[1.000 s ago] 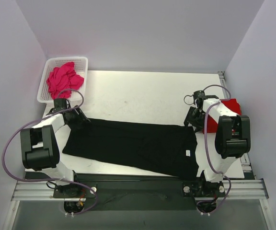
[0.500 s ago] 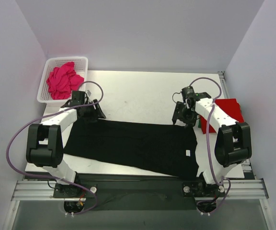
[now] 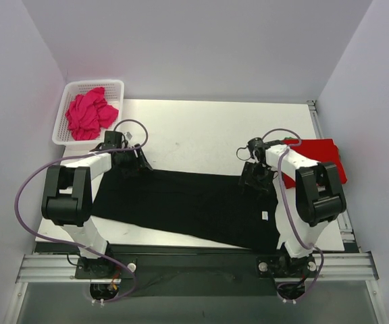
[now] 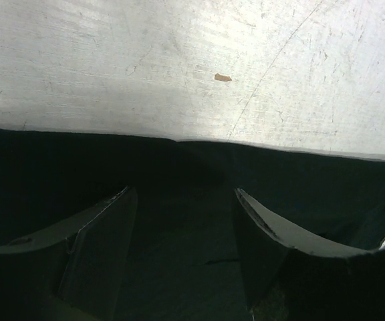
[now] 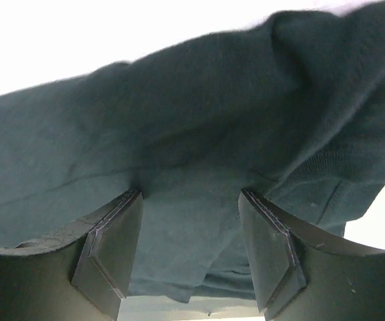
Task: Fold and stack the t-shirts
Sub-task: Rotate the tshirt 70 degrees
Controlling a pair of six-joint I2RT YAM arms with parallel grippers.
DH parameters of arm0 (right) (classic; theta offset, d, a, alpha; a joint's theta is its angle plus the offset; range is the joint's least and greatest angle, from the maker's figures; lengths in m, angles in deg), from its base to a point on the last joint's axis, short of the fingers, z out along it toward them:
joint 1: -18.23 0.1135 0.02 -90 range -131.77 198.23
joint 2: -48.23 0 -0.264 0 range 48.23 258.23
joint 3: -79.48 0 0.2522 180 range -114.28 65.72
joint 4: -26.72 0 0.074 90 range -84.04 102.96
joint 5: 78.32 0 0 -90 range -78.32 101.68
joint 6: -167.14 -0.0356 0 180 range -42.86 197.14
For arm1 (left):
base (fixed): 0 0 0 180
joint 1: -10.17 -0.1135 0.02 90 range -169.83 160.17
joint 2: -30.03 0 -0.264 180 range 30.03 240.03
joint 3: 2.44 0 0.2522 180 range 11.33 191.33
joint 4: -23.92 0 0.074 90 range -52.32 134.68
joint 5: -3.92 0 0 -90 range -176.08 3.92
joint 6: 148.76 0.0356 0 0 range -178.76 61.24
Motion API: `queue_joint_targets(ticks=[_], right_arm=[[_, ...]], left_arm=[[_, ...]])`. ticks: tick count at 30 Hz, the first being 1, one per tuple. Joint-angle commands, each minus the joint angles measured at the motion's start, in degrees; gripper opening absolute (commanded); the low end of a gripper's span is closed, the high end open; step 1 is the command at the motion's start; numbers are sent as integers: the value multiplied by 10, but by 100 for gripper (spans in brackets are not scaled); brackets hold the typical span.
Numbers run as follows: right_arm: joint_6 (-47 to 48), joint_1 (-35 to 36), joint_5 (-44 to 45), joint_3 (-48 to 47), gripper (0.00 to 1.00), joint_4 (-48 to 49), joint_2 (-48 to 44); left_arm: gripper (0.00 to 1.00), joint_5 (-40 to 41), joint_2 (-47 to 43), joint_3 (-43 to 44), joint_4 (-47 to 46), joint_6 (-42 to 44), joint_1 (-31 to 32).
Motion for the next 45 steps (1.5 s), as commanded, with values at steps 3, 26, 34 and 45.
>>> queue_joint_targets(ticks=[3, 26, 34, 45], right_arm=[[-14, -6, 25, -33, 60, -31, 54], [71, -36, 37, -553, 61, -195, 296], [91, 1, 5, -432, 61, -182, 174], [-24, 60, -88, -159, 60, -69, 88]], left_arm=[[70, 62, 5, 1, 40, 26, -5], [75, 39, -66, 36, 84, 110, 0], [75, -13, -74, -1, 64, 107, 14], [75, -9, -60, -19, 85, 96, 20]])
